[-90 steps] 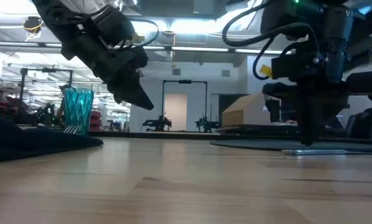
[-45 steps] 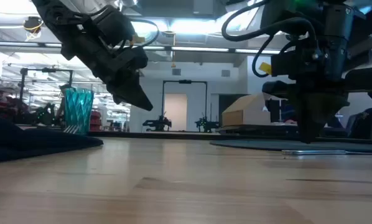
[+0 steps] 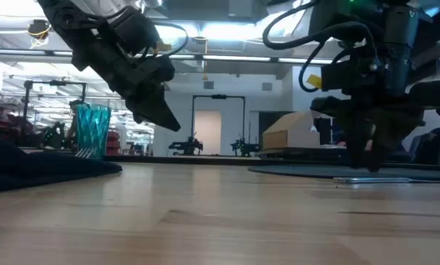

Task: Set table place
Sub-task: Put the silver table knife on the black tablemat

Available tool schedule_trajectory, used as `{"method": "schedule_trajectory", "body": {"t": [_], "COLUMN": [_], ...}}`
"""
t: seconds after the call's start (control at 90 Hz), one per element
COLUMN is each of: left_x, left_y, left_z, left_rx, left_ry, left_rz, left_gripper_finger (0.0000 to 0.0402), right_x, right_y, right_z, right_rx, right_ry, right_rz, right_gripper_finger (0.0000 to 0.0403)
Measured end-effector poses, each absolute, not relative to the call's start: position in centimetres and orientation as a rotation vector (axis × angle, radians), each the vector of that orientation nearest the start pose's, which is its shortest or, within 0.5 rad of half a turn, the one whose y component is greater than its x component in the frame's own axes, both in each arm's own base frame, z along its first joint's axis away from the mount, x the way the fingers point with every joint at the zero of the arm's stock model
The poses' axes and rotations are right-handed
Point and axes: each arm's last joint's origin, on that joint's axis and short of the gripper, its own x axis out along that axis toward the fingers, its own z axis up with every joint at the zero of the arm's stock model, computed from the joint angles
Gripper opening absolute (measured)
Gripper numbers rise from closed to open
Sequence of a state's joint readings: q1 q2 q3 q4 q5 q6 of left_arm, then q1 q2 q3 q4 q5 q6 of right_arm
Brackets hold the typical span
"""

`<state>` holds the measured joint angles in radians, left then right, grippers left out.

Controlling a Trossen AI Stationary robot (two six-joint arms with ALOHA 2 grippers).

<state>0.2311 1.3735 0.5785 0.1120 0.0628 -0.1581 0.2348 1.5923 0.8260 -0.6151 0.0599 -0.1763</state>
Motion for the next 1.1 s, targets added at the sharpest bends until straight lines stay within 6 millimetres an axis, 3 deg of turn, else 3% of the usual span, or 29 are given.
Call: {"method": "schedule_trajectory", "body": {"t": [0.144, 0.433, 0.811, 1.1], "left_x": [25.2, 25.2, 25.2, 25.2], "left_y": [5.5, 5.5, 5.5, 5.5], "left_z": [16.9, 16.9, 16.9, 16.9], "left_rx": [-0.248, -0.257, -0.265, -0.265], "left_ry": [0.664, 0.663, 0.663, 0.663], "left_rz": [0.205, 0.209, 0.211, 0.211], "left_gripper_finger": [0.0001, 0.0001, 0.0001, 0.0001], "right_x": [24.9, 24.8, 24.9, 26.3], "right_y": [5.7, 5.7, 5.7, 6.1], "right_z": [13.7, 13.7, 13.7, 15.6], "right_rx": [-0.334, -0.342, -0.341, -0.369], "right_ry": [1.371, 1.375, 1.379, 1.330], "right_rz": [0.249, 0.213, 0.216, 0.258], "right_gripper_finger": [0.0088, 0.0006, 0.0001, 0.0000]}}
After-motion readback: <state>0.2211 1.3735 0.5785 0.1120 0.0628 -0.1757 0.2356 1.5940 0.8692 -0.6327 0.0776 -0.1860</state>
